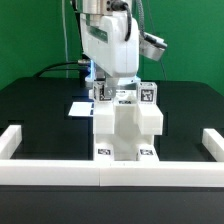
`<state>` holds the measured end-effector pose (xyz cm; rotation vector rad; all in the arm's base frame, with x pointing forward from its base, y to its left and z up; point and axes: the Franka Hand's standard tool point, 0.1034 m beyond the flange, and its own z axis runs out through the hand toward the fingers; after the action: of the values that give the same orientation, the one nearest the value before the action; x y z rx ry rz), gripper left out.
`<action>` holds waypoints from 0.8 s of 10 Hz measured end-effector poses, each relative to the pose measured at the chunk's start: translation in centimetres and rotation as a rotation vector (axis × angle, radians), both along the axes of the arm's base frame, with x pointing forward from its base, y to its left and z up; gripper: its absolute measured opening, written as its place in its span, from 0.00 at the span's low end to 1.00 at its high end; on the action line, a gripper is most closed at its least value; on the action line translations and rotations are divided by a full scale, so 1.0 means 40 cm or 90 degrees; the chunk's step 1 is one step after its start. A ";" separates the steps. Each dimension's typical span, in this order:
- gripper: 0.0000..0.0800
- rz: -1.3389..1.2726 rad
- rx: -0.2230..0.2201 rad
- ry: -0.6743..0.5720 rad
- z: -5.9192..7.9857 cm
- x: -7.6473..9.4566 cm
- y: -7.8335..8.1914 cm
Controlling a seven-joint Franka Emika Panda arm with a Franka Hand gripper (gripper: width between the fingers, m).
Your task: Assemble chair
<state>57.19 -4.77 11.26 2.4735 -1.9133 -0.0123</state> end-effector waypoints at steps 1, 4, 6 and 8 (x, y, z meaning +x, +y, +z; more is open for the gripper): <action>0.62 0.001 0.000 0.000 0.000 0.000 0.000; 0.80 0.137 0.000 0.003 0.000 0.000 0.001; 0.81 0.247 0.002 0.003 0.002 0.002 0.003; 0.81 0.353 0.003 0.004 0.001 0.002 0.003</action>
Offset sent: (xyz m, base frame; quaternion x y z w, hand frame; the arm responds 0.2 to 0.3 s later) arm 0.0017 0.0003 0.0017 -0.0225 0.0129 -0.2300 0.9728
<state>57.26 -4.67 11.30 2.9022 -1.1619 -0.0175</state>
